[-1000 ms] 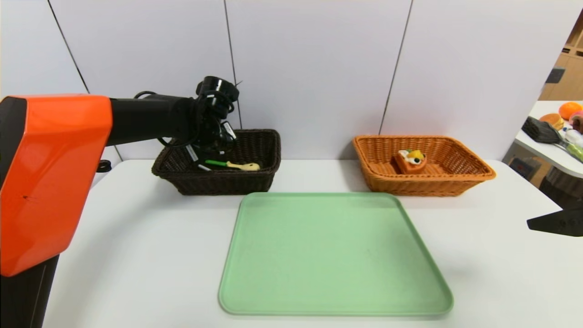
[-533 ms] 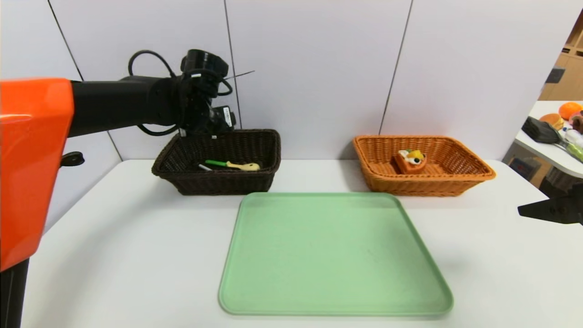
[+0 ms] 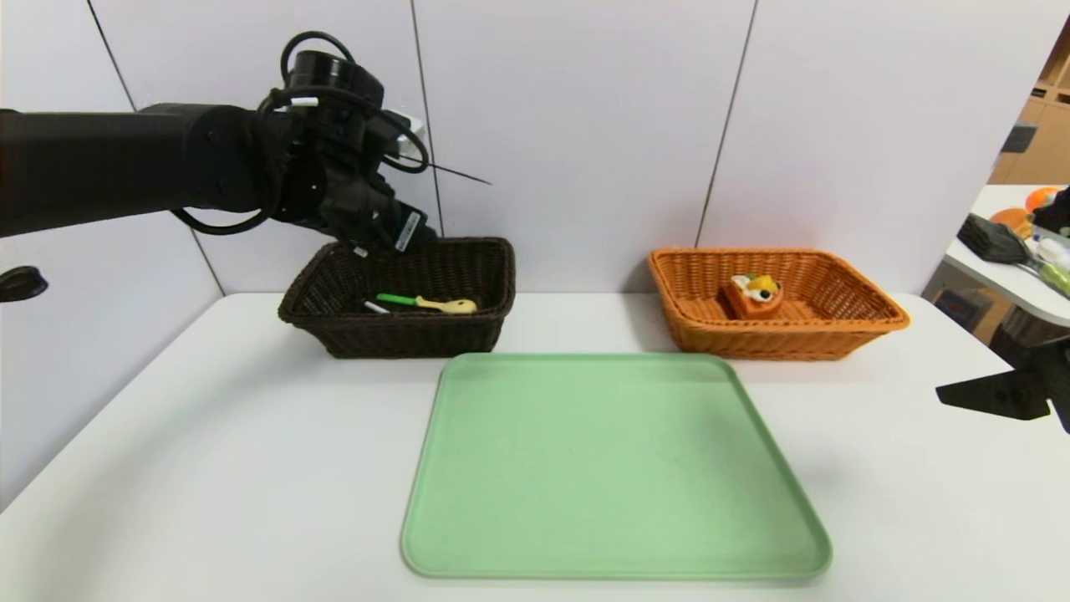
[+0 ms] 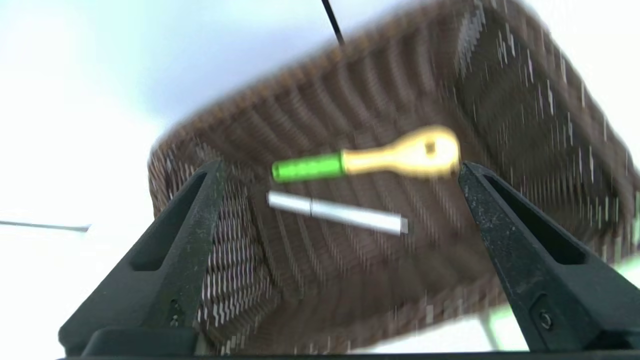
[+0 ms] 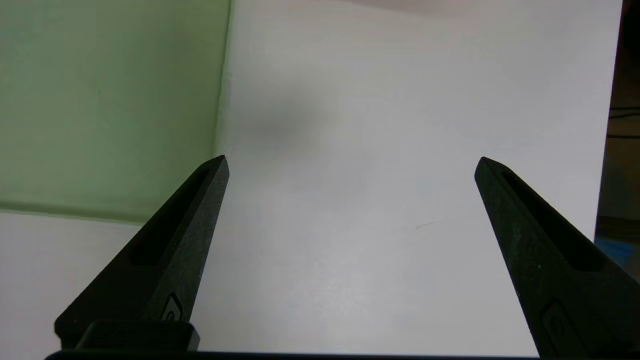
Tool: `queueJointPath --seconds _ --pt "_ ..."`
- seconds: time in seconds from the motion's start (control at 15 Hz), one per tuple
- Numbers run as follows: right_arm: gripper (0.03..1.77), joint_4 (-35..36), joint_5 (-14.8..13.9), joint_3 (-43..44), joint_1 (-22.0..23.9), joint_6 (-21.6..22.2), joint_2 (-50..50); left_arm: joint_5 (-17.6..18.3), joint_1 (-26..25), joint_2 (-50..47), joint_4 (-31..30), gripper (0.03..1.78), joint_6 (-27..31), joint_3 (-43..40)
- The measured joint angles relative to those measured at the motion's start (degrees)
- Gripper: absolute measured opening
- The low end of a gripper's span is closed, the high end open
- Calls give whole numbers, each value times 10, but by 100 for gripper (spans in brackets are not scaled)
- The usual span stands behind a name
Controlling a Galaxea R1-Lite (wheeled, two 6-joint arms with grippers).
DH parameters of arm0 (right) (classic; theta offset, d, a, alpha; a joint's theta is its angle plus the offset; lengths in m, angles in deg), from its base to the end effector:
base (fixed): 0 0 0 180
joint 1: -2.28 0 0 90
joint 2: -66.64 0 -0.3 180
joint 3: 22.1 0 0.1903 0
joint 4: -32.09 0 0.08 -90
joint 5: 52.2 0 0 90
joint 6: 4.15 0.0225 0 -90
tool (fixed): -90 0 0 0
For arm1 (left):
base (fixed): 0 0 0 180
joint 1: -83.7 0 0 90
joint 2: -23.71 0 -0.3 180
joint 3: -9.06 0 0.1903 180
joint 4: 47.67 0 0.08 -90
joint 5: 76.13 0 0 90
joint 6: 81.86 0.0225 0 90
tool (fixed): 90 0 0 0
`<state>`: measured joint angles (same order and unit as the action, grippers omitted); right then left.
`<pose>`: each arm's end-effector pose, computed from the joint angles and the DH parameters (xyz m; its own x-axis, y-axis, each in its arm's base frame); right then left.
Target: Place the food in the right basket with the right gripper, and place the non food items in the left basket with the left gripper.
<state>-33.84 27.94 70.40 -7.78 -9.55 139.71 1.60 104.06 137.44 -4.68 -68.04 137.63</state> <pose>0.1606 0.0246 0.2762 0.6977 -0.0501 -0.7147 -0.1230 0.9744 -0.1884 0.3716 -0.1328 0.2753 0.8817 -0.1005 -0.4610 0.2652 0.9137 0.3080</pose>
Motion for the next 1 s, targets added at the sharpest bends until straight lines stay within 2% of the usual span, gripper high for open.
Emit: queueJointPath --seconds 0.13,0.33,0.47,0.6,0.87,1.0 --pt "170 -1 1 6 1 -25 11 7 0 -35 7 166 8 -56" --pt "170 -12 2 33 1 -28 42 8 0 -100 39 167 0 -138" --pt "170 -31 3 53 3 -27 59 3 0 -146 66 167 -28 -178" --pt "170 -43 1 69 6 -26 69 -9 0 -196 83 168 -56 -214" --pt "170 -54 -4 76 10 -18 70 -68 -2 -286 84 169 -108 -297" --pt "170 -70 -3 73 14 -4 59 -73 -22 -322 84 169 -126 -331"
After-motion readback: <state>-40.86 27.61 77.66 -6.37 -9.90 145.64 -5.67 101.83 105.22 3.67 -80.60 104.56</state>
